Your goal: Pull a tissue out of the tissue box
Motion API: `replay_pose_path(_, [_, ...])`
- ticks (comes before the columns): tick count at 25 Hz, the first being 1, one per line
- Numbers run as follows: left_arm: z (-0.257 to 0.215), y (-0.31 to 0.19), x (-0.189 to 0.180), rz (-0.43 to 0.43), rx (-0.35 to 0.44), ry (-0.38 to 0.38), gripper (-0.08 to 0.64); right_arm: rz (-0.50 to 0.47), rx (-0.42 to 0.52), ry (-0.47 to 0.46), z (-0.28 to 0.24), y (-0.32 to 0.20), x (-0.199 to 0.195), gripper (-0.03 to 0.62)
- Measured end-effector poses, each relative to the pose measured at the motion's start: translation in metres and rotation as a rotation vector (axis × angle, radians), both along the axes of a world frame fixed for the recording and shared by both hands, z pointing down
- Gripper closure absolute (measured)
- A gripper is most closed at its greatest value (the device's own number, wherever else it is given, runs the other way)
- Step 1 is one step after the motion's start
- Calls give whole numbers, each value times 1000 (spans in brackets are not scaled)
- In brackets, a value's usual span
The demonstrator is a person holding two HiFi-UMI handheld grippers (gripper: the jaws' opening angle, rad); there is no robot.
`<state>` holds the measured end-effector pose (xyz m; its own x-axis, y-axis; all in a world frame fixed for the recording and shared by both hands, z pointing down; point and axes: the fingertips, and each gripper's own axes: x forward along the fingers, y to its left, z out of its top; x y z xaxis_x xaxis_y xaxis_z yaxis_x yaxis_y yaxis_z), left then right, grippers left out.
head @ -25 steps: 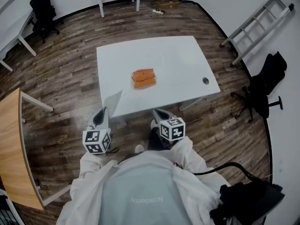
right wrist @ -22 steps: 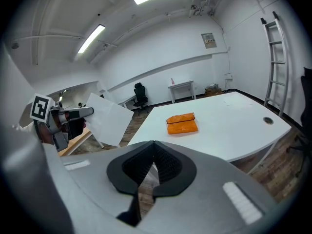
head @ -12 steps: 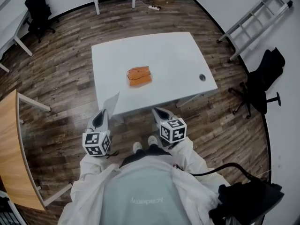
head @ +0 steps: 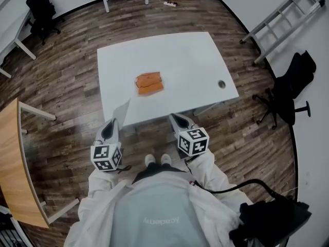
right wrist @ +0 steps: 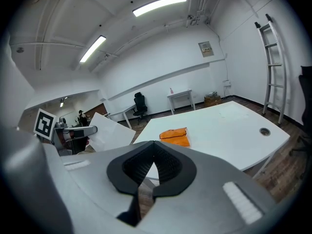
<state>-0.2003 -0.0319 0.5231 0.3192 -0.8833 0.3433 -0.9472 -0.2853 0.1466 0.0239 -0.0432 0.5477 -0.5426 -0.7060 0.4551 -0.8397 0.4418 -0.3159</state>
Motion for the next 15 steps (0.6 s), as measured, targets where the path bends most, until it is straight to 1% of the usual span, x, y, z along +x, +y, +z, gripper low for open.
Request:
replay_pose_path(11, [-19,-11,12,-54,35,-35,558,-13,85,-53,-35,-21,14,591])
replay_pose_path(15, [-28,-15,11,-76,58,-45,558,18,138,-62,-48,-30,23,592])
